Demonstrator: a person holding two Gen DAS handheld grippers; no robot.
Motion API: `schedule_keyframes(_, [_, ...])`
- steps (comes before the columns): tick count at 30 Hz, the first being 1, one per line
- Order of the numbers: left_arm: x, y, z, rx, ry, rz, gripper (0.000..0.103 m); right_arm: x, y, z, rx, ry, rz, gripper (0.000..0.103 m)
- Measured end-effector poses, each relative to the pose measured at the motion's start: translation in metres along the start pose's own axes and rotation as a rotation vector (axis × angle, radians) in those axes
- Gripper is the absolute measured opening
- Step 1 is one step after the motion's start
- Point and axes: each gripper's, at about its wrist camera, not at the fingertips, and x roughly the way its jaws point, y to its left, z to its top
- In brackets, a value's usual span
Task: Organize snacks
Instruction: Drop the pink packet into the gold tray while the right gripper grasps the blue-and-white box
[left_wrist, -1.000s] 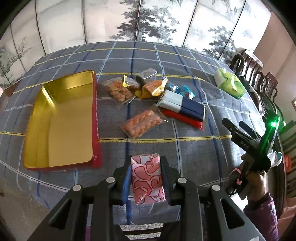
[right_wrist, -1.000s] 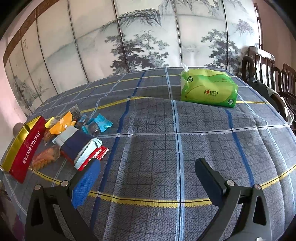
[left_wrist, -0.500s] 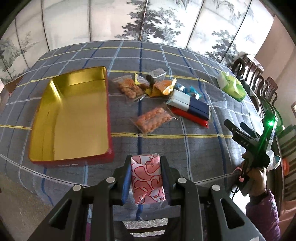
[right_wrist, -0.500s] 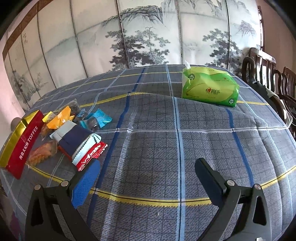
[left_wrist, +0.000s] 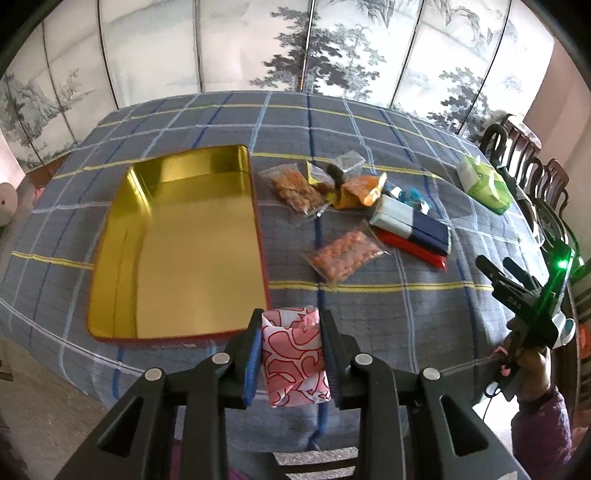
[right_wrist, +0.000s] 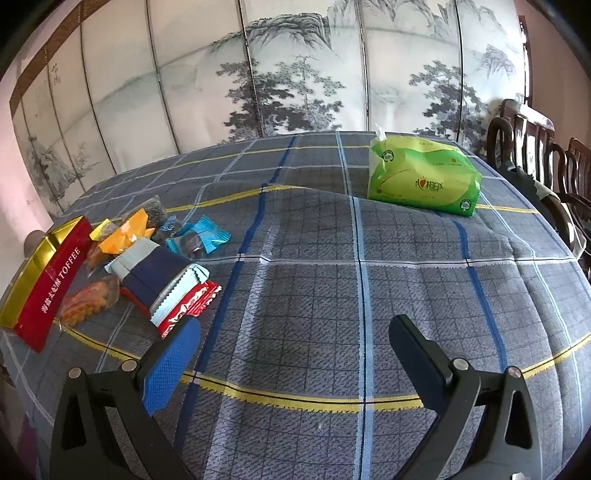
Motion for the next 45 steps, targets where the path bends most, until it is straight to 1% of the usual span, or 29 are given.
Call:
schedule_keyframes(5, [0.005, 0.014, 0.008, 0.002, -0.006, 0.021, 0.029, 0.002, 0.003, 0.001, -0.012, 0.017, -0.023, 0.102])
schedule_keyframes(12, [0.019, 0.037, 0.023, -0.003, -0.011, 0.074, 0.029, 0.004, 0.004, 0.0, -0.012, 0.015, -0.048, 0.102])
schedule_keyframes(18, [0.037, 0.059, 0.045, 0.005, -0.004, 0.115, 0.029, 0.007, 0.008, 0.001, -0.032, 0.027, -0.059, 0.102])
schedule_keyframes(21, [0.047, 0.071, 0.057, 0.011, 0.004, 0.148, 0.029, 0.008, 0.013, 0.0, -0.061, 0.038, -0.053, 0.102])
schedule_keyframes(23, [0.053, 0.081, 0.066, 0.011, 0.011, 0.146, 0.029, 0.008, 0.016, -0.001, -0.075, 0.042, -0.046, 0.102])
schedule_keyframes(27, [0.067, 0.097, 0.082, 0.005, 0.028, 0.175, 0.029, 0.002, 0.026, 0.005, -0.11, 0.047, 0.007, 0.102])
schedule_keyframes(29, [0.074, 0.103, 0.087, 0.007, 0.039, 0.188, 0.029, -0.002, 0.034, 0.013, -0.149, 0.043, 0.039, 0.102])
schedule_keyframes(32, [0.087, 0.109, 0.092, 0.014, 0.059, 0.2, 0.029, -0.004, 0.057, 0.034, -0.271, 0.062, 0.111, 0.099])
schedule_keyframes(35, [0.099, 0.113, 0.096, 0.015, 0.081, 0.2, 0.029, 0.0, 0.082, 0.051, -0.373, 0.11, 0.191, 0.095])
schedule_keyframes(36, [0.102, 0.114, 0.097, 0.012, 0.088, 0.195, 0.029, 0.005, 0.096, 0.057, -0.434, 0.139, 0.223, 0.093])
schedule_keyframes(38, [0.11, 0.116, 0.099, 0.007, 0.103, 0.185, 0.029, 0.014, 0.115, 0.064, -0.514, 0.17, 0.243, 0.086])
schedule_keyframes(40, [0.117, 0.117, 0.101, 0.002, 0.117, 0.186, 0.029, 0.025, 0.128, 0.069, -0.556, 0.21, 0.266, 0.085])
schedule_keyframes(41, [0.119, 0.117, 0.102, 0.0, 0.124, 0.186, 0.029, 0.029, 0.131, 0.069, -0.562, 0.224, 0.275, 0.082])
schedule_keyframes(42, [0.122, 0.119, 0.103, -0.002, 0.131, 0.184, 0.029, 0.037, 0.135, 0.072, -0.543, 0.24, 0.225, 0.081])
schedule_keyframes(43, [0.125, 0.12, 0.104, -0.006, 0.136, 0.182, 0.029, 0.044, 0.138, 0.074, -0.551, 0.267, 0.244, 0.079])
schedule_keyframes(45, [0.128, 0.123, 0.105, -0.014, 0.142, 0.181, 0.029, 0.05, 0.141, 0.077, -0.567, 0.29, 0.264, 0.079])
